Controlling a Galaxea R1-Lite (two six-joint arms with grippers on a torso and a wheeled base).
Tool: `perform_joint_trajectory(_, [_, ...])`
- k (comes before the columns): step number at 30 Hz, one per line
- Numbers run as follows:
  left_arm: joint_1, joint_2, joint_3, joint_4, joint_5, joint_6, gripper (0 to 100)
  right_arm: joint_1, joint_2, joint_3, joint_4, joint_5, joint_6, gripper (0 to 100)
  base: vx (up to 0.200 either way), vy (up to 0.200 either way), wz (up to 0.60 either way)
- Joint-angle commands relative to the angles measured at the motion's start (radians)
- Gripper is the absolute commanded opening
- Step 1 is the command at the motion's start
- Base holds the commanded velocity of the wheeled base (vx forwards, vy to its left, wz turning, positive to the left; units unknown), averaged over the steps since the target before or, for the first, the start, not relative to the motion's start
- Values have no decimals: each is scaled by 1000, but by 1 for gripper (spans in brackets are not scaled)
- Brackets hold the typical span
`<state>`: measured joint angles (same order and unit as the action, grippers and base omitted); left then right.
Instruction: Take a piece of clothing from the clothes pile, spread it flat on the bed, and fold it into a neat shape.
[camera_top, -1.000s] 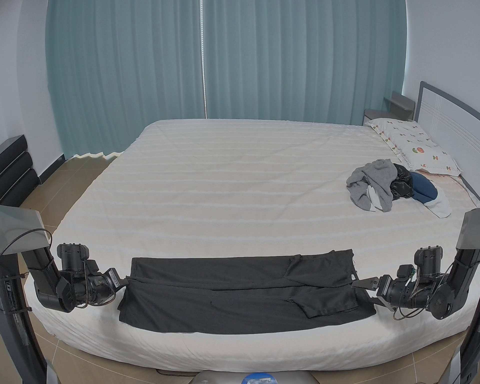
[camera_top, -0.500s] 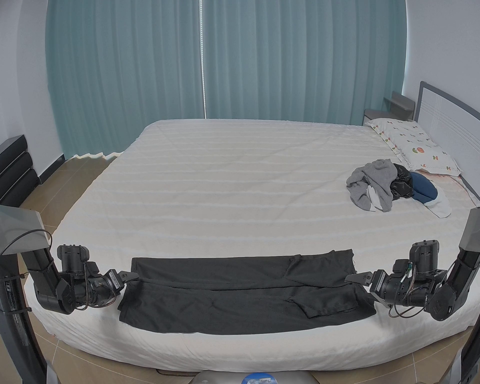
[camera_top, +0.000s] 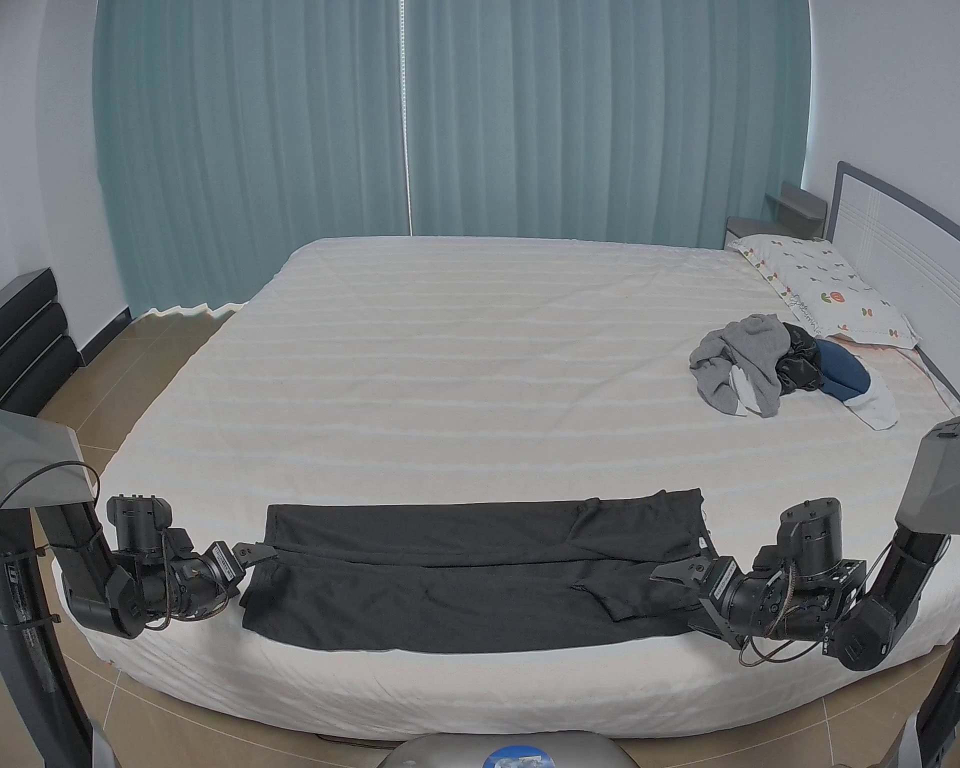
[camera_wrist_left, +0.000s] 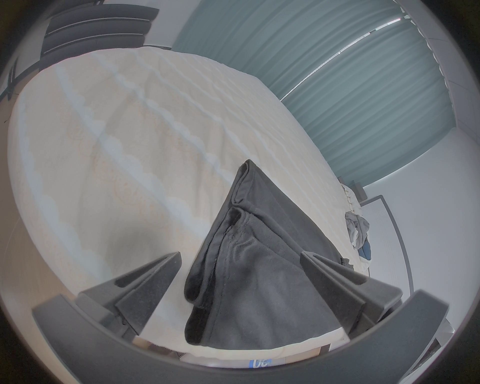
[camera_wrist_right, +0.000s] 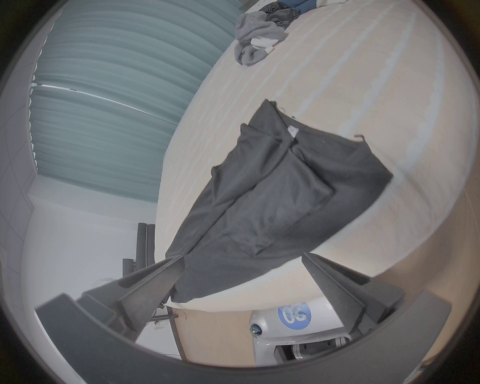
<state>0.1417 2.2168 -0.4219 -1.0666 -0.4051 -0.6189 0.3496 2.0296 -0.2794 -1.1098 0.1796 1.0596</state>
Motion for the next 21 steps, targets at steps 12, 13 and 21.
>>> perform_joint_trajectory(12, [2, 7, -11, -3, 0, -27, 100, -15, 146, -107, -19, -88, 2, 100, 0, 0, 0])
perform_joint_trajectory(13, [2, 7, -12, -3, 0, -27, 100, -15, 149, -109, -19, -88, 2, 100, 0, 0, 0])
perform_joint_trajectory(21, [2, 7, -14, -3, 0, -28, 100, -21, 189, -109, -56, -97, -1, 100, 0, 0, 0])
